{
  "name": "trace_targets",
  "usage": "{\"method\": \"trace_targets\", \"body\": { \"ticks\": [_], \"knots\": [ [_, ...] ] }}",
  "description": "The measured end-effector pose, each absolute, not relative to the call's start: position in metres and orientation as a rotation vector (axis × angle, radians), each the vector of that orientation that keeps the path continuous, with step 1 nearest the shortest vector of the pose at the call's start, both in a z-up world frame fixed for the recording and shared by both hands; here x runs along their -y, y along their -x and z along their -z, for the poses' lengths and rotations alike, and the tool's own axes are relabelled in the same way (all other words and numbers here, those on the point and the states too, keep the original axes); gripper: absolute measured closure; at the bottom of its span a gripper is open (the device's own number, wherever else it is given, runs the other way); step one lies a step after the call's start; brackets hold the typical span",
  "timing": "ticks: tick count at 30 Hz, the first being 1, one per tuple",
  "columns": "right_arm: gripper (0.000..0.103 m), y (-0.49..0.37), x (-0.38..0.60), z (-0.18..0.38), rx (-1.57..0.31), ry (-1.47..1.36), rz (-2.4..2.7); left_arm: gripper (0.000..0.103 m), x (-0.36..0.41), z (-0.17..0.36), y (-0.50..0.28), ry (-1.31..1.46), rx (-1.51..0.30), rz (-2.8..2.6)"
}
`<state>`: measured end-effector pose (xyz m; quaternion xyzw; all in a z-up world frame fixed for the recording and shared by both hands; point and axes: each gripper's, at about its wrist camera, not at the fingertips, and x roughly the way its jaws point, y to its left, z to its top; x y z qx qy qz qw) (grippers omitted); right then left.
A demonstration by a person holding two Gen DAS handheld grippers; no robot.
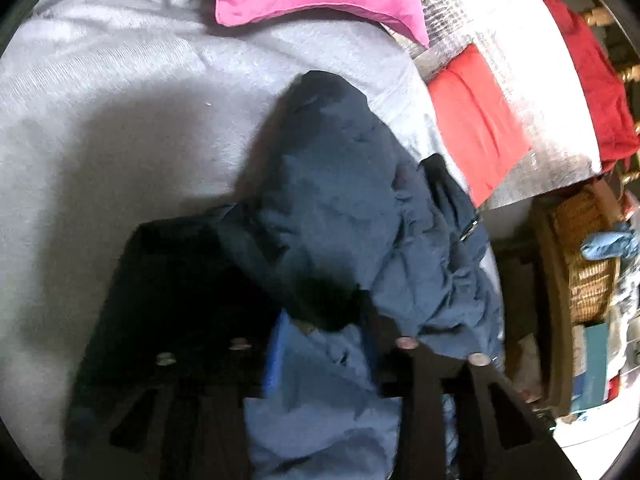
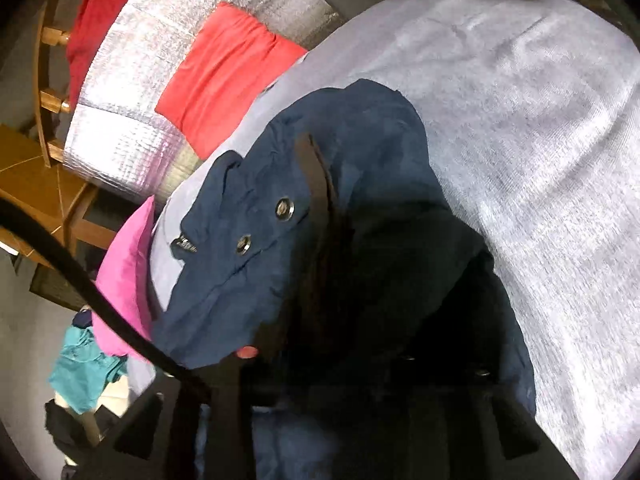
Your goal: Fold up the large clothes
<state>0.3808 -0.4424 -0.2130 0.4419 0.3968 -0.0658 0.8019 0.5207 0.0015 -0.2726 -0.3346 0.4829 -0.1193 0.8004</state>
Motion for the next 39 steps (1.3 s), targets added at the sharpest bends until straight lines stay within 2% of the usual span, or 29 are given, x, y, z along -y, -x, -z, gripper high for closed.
{"method": "trace_targets", "body": {
  "ticks": [1,5,10,21,29,30,32,39],
  "knots": [
    [0.050,-0.380,0.442,0.212,-0.855,-0.956,0.132,0.058,-0.001,0.269,-0.517,0.700,-1.045,0.261],
    [0.049,-0.363,0.446,0.198,-0.862,-0.942,0.101,0.053,0.001,0.252,-0.502,0.583,-1.039,0.259],
    [0.046,-0.333,0.452,0.180,-0.841,-0.885,0.104,0.038,-0.007,0.226,-0.470,0.410,-0.953,0.221],
    [0.045,-0.257,0.483,0.169,-0.748,-0.981,0.130,0.036,-0.071,0.230,-0.386,0.280,-0.883,0.117],
    [0.045,-0.186,0.478,0.170,-0.702,-1.031,0.069,0.035,-0.110,0.255,-0.309,0.386,-0.912,0.197],
    [0.044,-0.178,0.477,0.171,-0.701,-1.036,0.065,0.035,-0.113,0.257,-0.300,0.391,-0.913,0.208],
    [0.031,-0.161,0.474,0.174,-0.701,-1.047,0.061,0.035,-0.117,0.265,-0.285,0.416,-0.926,0.241],
    [0.031,-0.108,0.470,0.193,-0.735,-1.129,0.006,0.035,-0.128,0.291,-0.267,0.507,-1.017,0.311]
  ]
}}
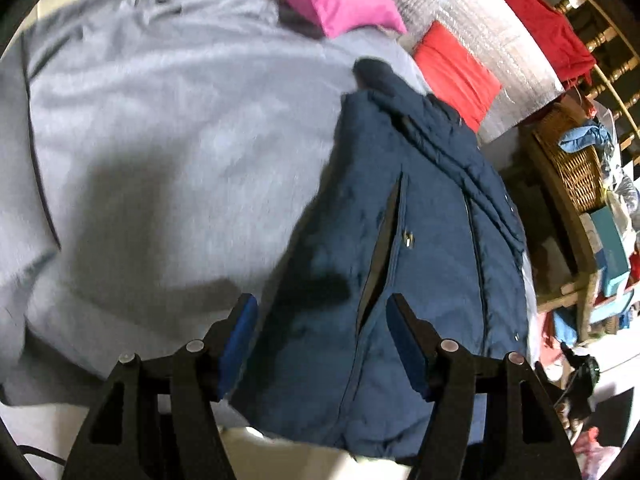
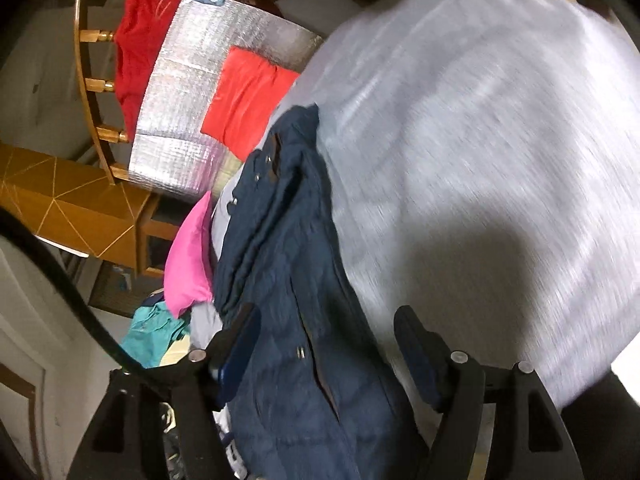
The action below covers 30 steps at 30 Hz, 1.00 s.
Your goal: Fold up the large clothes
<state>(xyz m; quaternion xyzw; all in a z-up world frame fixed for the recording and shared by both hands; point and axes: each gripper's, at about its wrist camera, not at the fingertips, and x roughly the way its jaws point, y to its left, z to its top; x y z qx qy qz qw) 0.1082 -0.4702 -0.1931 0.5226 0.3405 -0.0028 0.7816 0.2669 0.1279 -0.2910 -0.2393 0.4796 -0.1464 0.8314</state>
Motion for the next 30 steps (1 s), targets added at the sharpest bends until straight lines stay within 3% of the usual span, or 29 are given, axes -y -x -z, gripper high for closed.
{"method": "trace_targets", "body": {
  "ticks": [3,6,12,18,21,24,30],
  "knots": [
    [0.031,-0.095,0.469,0.201,-0.753,-1.175,-0.030,0.037,-0.124,0.296,-0.259,0.509,-1.022,0.356],
    [0.030,-0.088,0.468,0.211,-0.779,-1.201,-0.044,0.048,-0.113,0.294,-0.255,0.441,-1.011,0.385],
    [0.030,-0.090,0.462,0.232,-0.833,-1.214,-0.062,0.042,-0.110,0.299,-0.260,0.418,-1.042,0.383],
    [0.031,-0.096,0.442,0.241,-0.882,-1.178,-0.125,0.043,-0.108,0.297,-0.257,0.393,-1.036,0.415],
    [0.037,-0.098,0.429,0.242,-0.921,-1.113,-0.111,0.044,-0.104,0.295,-0.254,0.370,-1.024,0.438],
    [0.054,-0.102,0.414,0.241,-0.968,-1.046,-0.123,0.044,-0.098,0.294,-0.253,0.328,-1.025,0.432],
    [0.055,-0.110,0.384,0.246,-1.043,-0.902,-0.077,0.043,-0.096,0.298,-0.254,0.302,-1.042,0.415]
  ]
}}
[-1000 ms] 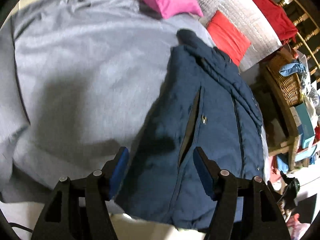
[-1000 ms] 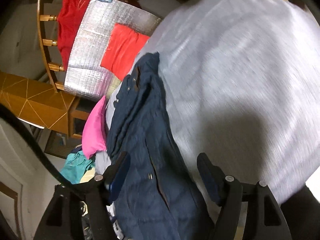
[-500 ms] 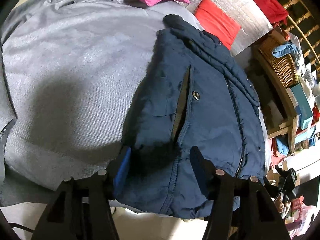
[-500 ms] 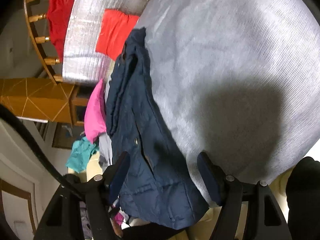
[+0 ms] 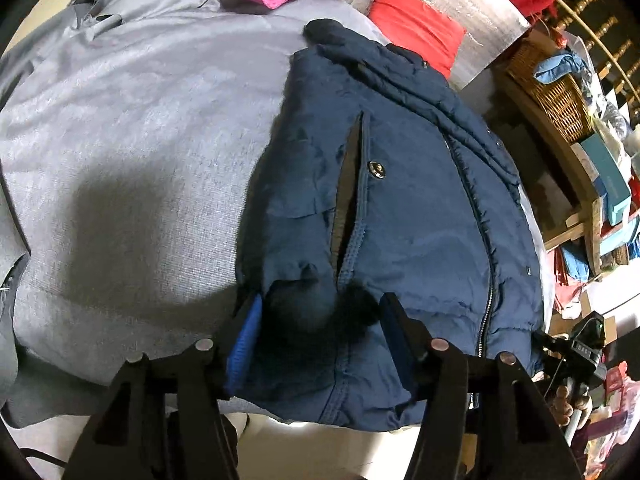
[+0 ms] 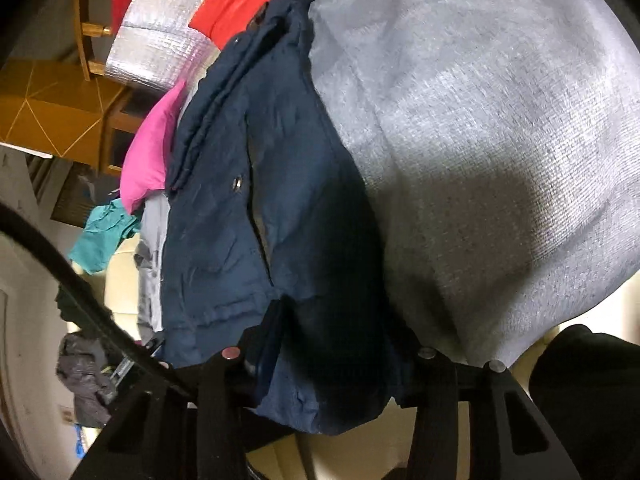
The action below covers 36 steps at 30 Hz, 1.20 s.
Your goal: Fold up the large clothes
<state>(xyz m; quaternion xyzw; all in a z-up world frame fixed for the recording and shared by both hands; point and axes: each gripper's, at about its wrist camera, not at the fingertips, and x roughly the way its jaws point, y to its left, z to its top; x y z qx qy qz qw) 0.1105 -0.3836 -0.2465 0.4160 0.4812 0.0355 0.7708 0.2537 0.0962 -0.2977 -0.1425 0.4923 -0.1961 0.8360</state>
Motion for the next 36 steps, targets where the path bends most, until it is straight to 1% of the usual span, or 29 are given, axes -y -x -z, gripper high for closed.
{"method": "trace_targets", "body": {
  "ticks": [2,3,4,8,9,10,13,15,16,19,21,23,25,26,27,28,29,31,34,36],
  "knots": [
    [0.055,-0.112,0.382,0.246,-1.036,-0.897,-0.076,0.045,-0.095,0.296,-0.252,0.285,-1.033,0.415],
    [0.055,-0.113,0.381,0.247,-1.033,-0.895,-0.074,0.055,-0.093,0.295,-0.251,0.266,-1.024,0.409],
    [0.055,-0.113,0.380,0.247,-1.035,-0.889,-0.069,0.060,-0.092,0.294,-0.250,0.250,-1.019,0.403],
    [0.052,-0.114,0.380,0.251,-1.024,-0.921,-0.068,0.060,-0.091,0.295,-0.249,0.225,-1.020,0.392],
    [0.052,-0.114,0.381,0.253,-1.020,-0.946,-0.070,0.058,-0.092,0.295,-0.250,0.226,-1.026,0.387],
    [0.051,-0.113,0.385,0.255,-1.013,-0.974,-0.069,0.053,-0.092,0.296,-0.251,0.232,-1.032,0.384],
    [0.050,-0.109,0.395,0.262,-0.986,-1.078,-0.074,0.043,-0.092,0.299,-0.251,0.241,-1.046,0.395],
    [0.050,-0.109,0.396,0.264,-0.986,-1.099,-0.080,0.039,-0.090,0.300,-0.251,0.230,-1.053,0.396],
    [0.050,-0.109,0.396,0.264,-0.987,-1.097,-0.080,0.037,-0.090,0.300,-0.251,0.229,-1.056,0.396],
    [0.050,-0.109,0.394,0.260,-0.995,-1.065,-0.079,0.037,-0.090,0.301,-0.250,0.230,-1.064,0.396],
    [0.056,-0.110,0.392,0.256,-1.014,-1.007,-0.066,0.037,-0.090,0.300,-0.249,0.228,-1.061,0.398],
    [0.062,-0.112,0.386,0.251,-1.025,-0.939,-0.054,0.049,-0.090,0.299,-0.249,0.227,-1.055,0.393],
    [0.066,-0.111,0.381,0.248,-1.029,-0.890,-0.048,0.067,-0.094,0.299,-0.248,0.247,-1.050,0.399],
    [0.070,-0.111,0.377,0.245,-1.027,-0.863,-0.047,0.071,-0.095,0.298,-0.248,0.261,-1.046,0.412],
    [0.072,-0.110,0.375,0.242,-1.025,-0.843,-0.049,0.076,-0.095,0.296,-0.248,0.270,-1.040,0.424],
    [0.076,-0.110,0.370,0.237,-1.020,-0.807,-0.051,0.079,-0.094,0.295,-0.246,0.265,-1.031,0.429],
    [0.078,-0.109,0.366,0.232,-1.014,-0.769,-0.055,0.080,-0.091,0.293,-0.243,0.245,-1.019,0.431],
    [0.079,-0.105,0.357,0.222,-0.992,-0.723,-0.076,0.083,-0.088,0.289,-0.239,0.221,-0.999,0.438],
    [0.079,-0.095,0.344,0.203,-0.929,-0.672,-0.139,0.085,-0.092,0.285,-0.231,0.249,-0.973,0.449],
    [0.079,-0.096,0.342,0.202,-0.933,-0.669,-0.141,0.084,-0.094,0.286,-0.230,0.266,-0.978,0.445]
  ]
}}
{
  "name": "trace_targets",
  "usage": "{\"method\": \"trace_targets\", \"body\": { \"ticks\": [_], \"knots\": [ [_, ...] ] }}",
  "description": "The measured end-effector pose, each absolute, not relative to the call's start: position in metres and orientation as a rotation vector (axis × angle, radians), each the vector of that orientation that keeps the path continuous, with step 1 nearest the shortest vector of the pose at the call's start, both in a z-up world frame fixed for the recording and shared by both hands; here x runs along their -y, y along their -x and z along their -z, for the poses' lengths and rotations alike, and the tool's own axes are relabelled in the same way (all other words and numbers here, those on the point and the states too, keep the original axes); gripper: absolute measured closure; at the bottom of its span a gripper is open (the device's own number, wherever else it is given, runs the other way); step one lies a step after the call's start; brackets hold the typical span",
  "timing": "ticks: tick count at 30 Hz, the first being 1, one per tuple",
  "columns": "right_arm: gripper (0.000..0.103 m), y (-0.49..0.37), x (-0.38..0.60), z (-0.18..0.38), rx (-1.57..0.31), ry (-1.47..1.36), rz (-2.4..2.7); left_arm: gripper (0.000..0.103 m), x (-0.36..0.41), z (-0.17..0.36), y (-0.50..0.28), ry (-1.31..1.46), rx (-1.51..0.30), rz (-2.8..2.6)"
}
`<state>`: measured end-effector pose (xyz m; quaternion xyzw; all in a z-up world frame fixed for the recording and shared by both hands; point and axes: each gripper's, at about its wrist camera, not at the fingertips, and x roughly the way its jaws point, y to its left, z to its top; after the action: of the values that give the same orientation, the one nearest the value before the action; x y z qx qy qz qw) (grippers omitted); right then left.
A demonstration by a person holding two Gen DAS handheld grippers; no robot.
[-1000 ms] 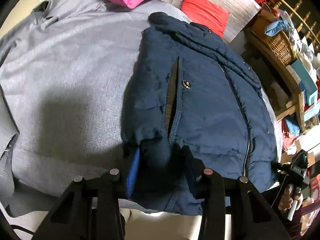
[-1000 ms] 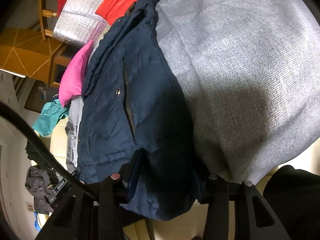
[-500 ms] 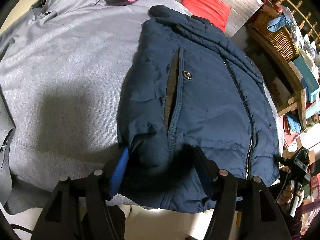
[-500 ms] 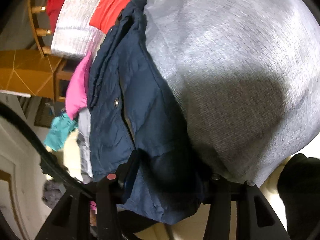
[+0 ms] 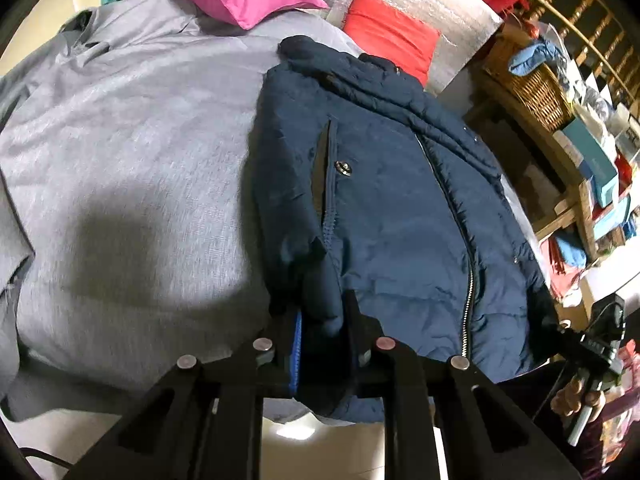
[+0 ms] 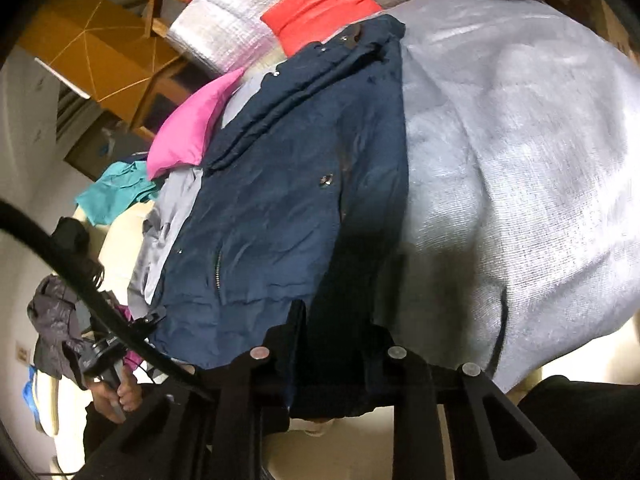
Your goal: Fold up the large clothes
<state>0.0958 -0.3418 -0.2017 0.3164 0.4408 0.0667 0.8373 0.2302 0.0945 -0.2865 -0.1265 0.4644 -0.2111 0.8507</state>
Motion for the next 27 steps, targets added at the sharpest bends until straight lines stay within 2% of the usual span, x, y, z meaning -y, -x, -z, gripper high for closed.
{"method": "trace_targets", "body": {
  "ticks": [3,4,6,7,8,9,10,11,13,19,27],
  "knots": [
    [0.076,-0.100,0.351,0.215,-0.965,-0.732,-0.135,0.078,-0.092,0.293,-0.235,0.250,-1.013,0.409],
    [0.075,-0.104,0.348,0.216,-0.969,-0.743,-0.128,0.063,-0.092,0.295,-0.237,0.242,-1.023,0.395],
    [0.063,-0.106,0.352,0.221,-0.973,-0.775,-0.129,0.034,-0.090,0.303,-0.242,0.237,-1.077,0.366],
    [0.057,-0.108,0.352,0.224,-0.976,-0.782,-0.133,0.034,-0.089,0.309,-0.245,0.240,-1.100,0.368],
    [0.057,-0.109,0.350,0.227,-0.984,-0.784,-0.130,0.034,-0.087,0.310,-0.245,0.233,-1.101,0.373],
    [0.057,-0.113,0.345,0.229,-0.994,-0.779,-0.124,0.044,-0.086,0.308,-0.243,0.221,-1.090,0.381],
    [0.065,-0.112,0.344,0.230,-0.995,-0.766,-0.118,0.063,-0.083,0.305,-0.241,0.214,-1.075,0.419],
    [0.074,-0.111,0.344,0.229,-0.995,-0.745,-0.111,0.066,-0.081,0.303,-0.239,0.208,-1.063,0.436],
    [0.081,-0.109,0.338,0.221,-0.974,-0.696,-0.102,0.075,-0.078,0.299,-0.235,0.182,-1.036,0.446],
    [0.083,-0.097,0.333,0.198,-0.894,-0.642,-0.117,0.085,-0.086,0.286,-0.222,0.227,-0.966,0.480],
    [0.083,-0.065,0.336,0.173,-0.864,-0.635,-0.158,0.087,-0.093,0.266,-0.179,0.186,-0.927,0.561]
  ]
}}
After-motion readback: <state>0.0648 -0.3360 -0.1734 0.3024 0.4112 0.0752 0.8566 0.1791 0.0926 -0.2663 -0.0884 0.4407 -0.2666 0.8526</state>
